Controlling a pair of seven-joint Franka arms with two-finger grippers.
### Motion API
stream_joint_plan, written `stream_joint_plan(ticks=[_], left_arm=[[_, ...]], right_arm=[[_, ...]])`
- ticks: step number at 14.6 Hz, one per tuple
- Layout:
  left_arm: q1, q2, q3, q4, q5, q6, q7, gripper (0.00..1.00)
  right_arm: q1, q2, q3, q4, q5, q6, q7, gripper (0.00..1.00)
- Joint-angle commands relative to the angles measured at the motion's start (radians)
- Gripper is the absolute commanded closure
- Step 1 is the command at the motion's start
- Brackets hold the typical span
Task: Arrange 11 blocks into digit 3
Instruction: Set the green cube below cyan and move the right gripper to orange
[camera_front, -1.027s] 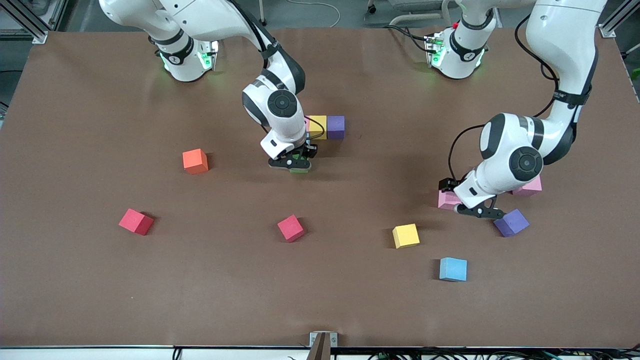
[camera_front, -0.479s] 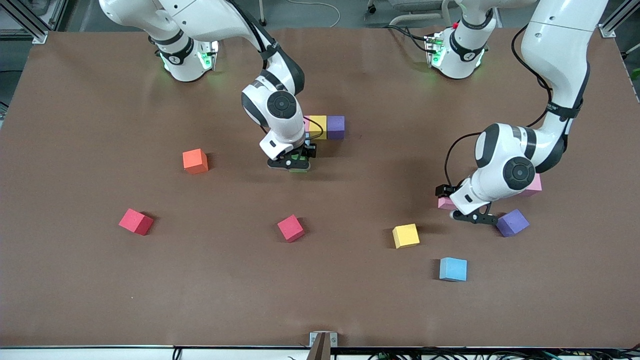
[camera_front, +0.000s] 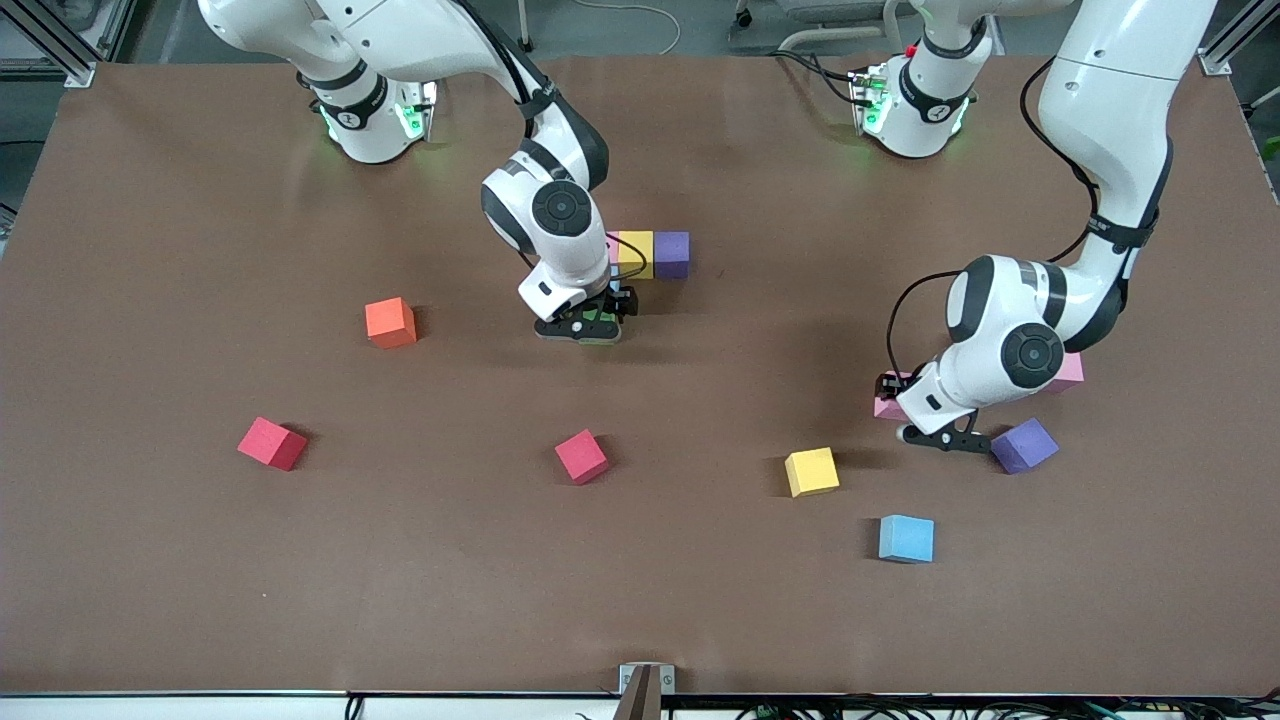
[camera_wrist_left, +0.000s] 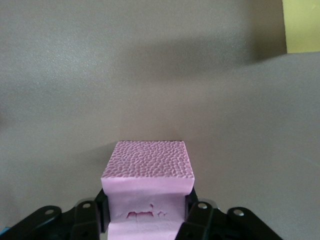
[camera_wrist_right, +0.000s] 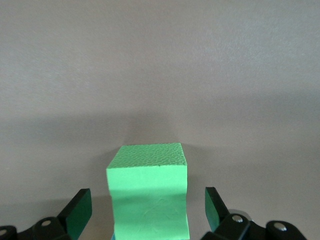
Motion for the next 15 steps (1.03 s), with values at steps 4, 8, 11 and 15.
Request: stream_joint_plan(ticks=[4,8,11,15], left_arm=[[0.003,-0.093,-0.001,0.061,-0.004,-0.152,-0.063,0.71],[-0.014,-0.119,-0.007,0.15,-0.004,-0.287,-0.144,0.73],[-0.017,-0.13,-0.018,0.179,-0.004,-0.298,-0.229,0.75],[-0.018,-0.156,-0.054,0.184,-0.009,-0.318,-0.387,0.75]], right_arm=[[-0.056,-0.156,0.001,-0.03,0.019,-0.136,-0.012,0.0],[-0.152,-0.297,-0.002,-0.186,0.013,-0.098,-0.076,0.0],[-0.281,-0.381,0.0,-0.3,0.013,-0.099,-0.349,0.0],[-0.433,-0.414,-0.003,-0.371,0.014,-0.116,-0.51,0.0]])
